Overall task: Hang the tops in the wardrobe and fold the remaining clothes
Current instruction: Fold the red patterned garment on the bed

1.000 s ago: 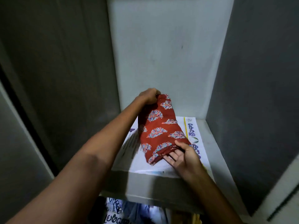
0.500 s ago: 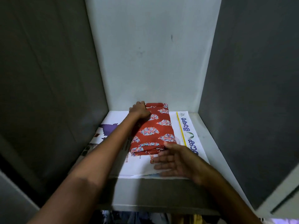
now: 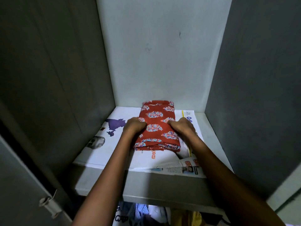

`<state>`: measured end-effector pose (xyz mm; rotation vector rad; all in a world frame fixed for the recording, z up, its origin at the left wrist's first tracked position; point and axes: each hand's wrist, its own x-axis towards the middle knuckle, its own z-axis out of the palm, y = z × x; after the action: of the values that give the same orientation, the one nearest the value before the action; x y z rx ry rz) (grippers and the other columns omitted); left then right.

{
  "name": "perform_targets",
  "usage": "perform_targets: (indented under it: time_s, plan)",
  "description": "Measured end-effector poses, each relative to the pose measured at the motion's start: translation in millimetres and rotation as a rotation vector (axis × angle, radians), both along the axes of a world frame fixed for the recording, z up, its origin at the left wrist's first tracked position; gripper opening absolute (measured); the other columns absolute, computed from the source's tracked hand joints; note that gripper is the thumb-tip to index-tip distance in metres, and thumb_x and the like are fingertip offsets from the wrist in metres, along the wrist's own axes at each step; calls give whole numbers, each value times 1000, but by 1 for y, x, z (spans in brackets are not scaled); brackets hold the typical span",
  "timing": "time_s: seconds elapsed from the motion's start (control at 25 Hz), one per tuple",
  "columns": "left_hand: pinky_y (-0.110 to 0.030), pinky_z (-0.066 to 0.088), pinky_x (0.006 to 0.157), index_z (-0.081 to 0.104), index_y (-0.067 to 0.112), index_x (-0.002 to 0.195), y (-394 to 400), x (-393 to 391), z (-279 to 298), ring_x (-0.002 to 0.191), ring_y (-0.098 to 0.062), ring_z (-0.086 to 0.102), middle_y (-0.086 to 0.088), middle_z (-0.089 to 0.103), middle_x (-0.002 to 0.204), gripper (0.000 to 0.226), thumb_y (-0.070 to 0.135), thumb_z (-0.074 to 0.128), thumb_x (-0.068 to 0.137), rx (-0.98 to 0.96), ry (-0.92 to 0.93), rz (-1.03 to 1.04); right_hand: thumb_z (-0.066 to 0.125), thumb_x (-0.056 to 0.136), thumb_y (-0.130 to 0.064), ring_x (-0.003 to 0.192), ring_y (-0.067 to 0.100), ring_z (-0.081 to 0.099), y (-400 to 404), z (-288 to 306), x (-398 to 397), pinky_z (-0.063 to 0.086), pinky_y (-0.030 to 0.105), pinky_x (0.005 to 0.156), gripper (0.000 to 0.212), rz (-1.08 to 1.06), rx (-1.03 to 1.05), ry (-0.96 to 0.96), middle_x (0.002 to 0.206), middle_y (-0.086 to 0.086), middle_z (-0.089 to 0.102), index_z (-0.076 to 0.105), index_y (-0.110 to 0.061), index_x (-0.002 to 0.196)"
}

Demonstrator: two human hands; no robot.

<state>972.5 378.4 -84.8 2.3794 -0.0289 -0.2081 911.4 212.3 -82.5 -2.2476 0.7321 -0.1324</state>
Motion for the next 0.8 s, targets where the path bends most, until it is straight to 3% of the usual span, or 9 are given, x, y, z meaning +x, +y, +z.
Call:
perform_targets:
  time_s: [0.12,0.24,0.32,0.4,0.48,0.56,0.64,0.72,0.8]
  plan:
    - [-30,51,78,58,1,116,6,3,-2,90,-27,65,-15,66,112,42,29,63,86,-234,91,39,66,73,-52,94,27,65,-1,-10,1,50,33,84,52,85,227,-92,101,3,69,65,-11,106]
    - [-27,52,66,59,-4,115,6,2,1,68,-21,65,-12,68,92,41,24,64,86,-373,152,66,67,80,-20,92,29,67,1,-6,5,53,43,90,40,171,662,-139,103,12,70,59,-6,116]
    - [-21,49,50,58,-4,112,8,-2,7,56,-14,62,-8,65,79,36,21,63,88,-400,167,54,64,81,-4,89,29,67,0,4,2,54,42,86,39,224,740,-105,103,15,68,54,-4,119]
    - [-20,50,45,58,-2,110,16,-5,13,53,-13,63,-7,66,76,35,22,66,86,-393,242,7,62,82,1,72,24,69,-6,12,-5,59,34,69,33,291,759,-14,84,13,71,55,0,114]
    - [-24,54,57,60,-1,109,25,-5,14,64,-19,64,-9,68,84,40,27,71,82,-231,317,-66,65,85,-8,52,16,66,-11,25,-18,56,25,51,17,379,612,216,63,7,69,58,-1,100]
    - [-29,52,71,61,3,110,27,-7,12,83,-24,64,-11,67,102,50,41,72,78,108,173,-31,68,85,-26,59,20,65,-17,29,-22,53,27,55,26,336,235,317,66,7,65,56,-4,91]
    - [-33,47,84,58,8,111,16,-11,12,104,-29,59,-12,62,117,47,44,63,82,232,-179,95,65,86,-30,82,29,63,-21,19,-7,46,31,68,30,126,-138,-26,84,11,61,57,-2,94]
    - [-35,41,94,54,8,118,-7,-24,14,116,-31,52,-15,56,126,41,38,51,90,180,-367,7,52,93,-15,103,32,59,-7,11,11,43,31,82,21,151,-233,-417,107,16,62,60,0,104]
    - [-39,24,111,36,3,138,-32,-38,1,136,-31,31,-19,34,147,60,44,38,95,367,-279,-239,39,98,-11,126,30,45,14,-7,32,33,31,103,33,509,-250,-311,134,17,51,54,2,125]
